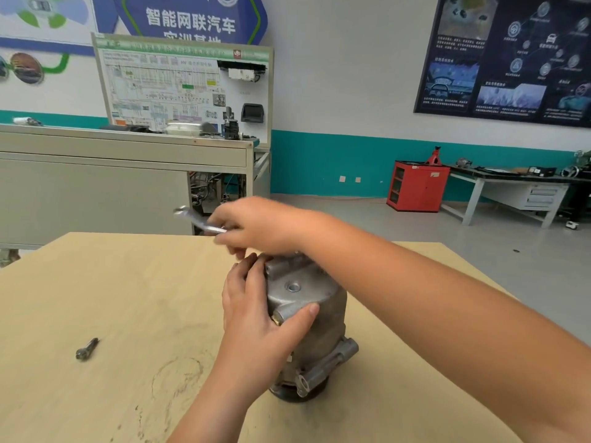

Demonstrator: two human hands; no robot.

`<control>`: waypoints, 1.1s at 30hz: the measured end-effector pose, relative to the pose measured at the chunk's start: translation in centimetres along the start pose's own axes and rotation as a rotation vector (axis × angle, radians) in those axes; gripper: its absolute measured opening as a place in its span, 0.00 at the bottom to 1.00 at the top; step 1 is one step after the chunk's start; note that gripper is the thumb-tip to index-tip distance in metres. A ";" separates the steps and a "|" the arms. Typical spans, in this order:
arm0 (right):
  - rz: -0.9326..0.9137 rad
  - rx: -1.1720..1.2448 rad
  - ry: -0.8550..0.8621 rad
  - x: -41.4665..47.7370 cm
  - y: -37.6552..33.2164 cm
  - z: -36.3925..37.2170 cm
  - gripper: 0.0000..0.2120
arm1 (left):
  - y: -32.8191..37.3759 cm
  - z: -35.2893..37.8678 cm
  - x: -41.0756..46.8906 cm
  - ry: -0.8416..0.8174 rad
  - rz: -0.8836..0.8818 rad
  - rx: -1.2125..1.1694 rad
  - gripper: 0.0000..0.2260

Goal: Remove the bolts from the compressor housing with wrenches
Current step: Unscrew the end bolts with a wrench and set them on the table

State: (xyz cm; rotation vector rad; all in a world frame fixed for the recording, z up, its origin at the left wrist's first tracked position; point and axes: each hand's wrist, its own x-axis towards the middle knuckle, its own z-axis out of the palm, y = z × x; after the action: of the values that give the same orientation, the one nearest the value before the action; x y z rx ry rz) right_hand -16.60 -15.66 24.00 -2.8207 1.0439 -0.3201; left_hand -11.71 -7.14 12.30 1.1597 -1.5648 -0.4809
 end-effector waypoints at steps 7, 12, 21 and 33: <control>-0.457 -0.082 0.457 -9.2 -3.7 4.3 0.09 | -0.3 0.6 0.1 0.032 -0.010 -0.152 0.36; -0.492 0.356 0.919 -15.3 -0.1 7.4 0.18 | -0.7 0.3 -0.1 0.045 -0.002 -0.033 0.39; 0.211 1.658 1.610 -13.0 6.2 3.0 0.12 | -0.6 0.0 -0.1 0.020 -0.007 -0.029 0.43; 0.559 0.559 0.212 -0.8 8.3 -1.1 0.18 | -0.7 0.0 -0.3 0.040 -0.004 -0.022 0.44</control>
State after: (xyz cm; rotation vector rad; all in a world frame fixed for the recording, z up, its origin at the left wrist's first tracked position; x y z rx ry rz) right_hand -22.68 -21.45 23.39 -1.9482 1.4506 -0.7189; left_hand -11.42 -7.24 11.60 1.1489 -1.5198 -0.4742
